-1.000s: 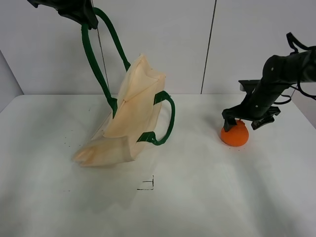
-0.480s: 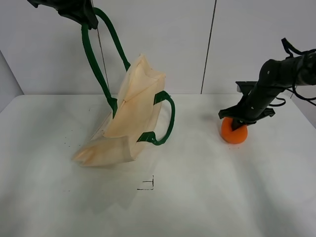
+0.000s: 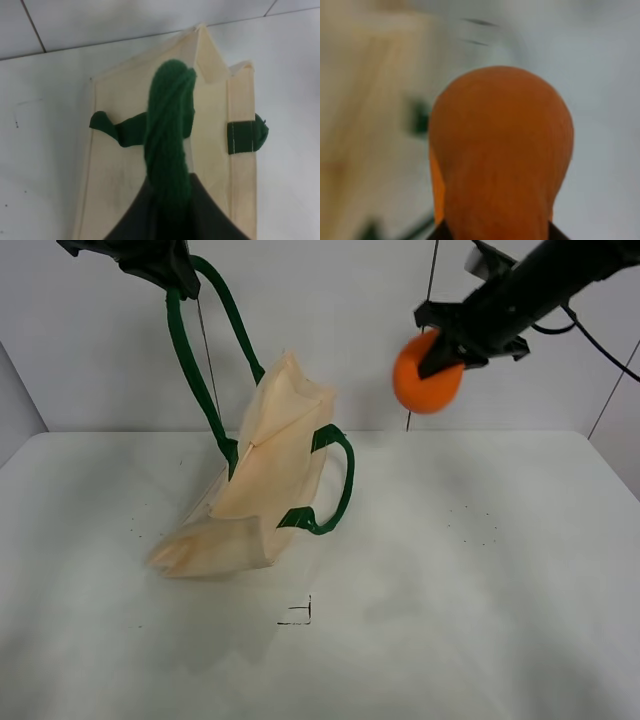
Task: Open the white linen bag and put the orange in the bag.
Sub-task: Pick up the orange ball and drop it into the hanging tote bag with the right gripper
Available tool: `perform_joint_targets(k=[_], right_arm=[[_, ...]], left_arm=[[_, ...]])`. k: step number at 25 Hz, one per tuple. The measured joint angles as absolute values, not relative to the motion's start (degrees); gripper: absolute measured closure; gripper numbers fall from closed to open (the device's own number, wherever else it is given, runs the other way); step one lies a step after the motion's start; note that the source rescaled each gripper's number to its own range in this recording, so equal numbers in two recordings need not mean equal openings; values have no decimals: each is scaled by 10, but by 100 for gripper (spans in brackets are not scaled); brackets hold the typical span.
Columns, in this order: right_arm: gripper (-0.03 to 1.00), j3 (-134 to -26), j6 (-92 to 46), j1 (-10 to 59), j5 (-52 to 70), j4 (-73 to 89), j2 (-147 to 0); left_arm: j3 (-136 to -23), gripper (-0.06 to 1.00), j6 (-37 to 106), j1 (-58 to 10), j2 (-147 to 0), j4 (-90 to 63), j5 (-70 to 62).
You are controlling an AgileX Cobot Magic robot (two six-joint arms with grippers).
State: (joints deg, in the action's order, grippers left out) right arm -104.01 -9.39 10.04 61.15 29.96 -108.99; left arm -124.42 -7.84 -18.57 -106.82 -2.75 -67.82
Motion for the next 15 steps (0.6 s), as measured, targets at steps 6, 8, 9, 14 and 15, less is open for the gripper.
perform_joint_targets(k=[6,8,9,14,15], right_arm=[[97,-1052,-89,205,538,303,-1106],[97,-1053,-82,226,529,300,-1125],[97,-1053,-79,234,526,299,-1138],[97,-1053,-72,263,490,321,-1204],[97,-1053,-72,268,480,329,-1217]], left_arm=[[-1244,94,-78,-186,-1068,-31,-678],[-1244,94,-78,-186,-1068,-32,-678],[-1244,94,-78,-186,-1068,-32,-678],[-1244,94,-78,-186,-1068,-32,-678],[-1244,94,-78,-186,-1068,-32,-678]])
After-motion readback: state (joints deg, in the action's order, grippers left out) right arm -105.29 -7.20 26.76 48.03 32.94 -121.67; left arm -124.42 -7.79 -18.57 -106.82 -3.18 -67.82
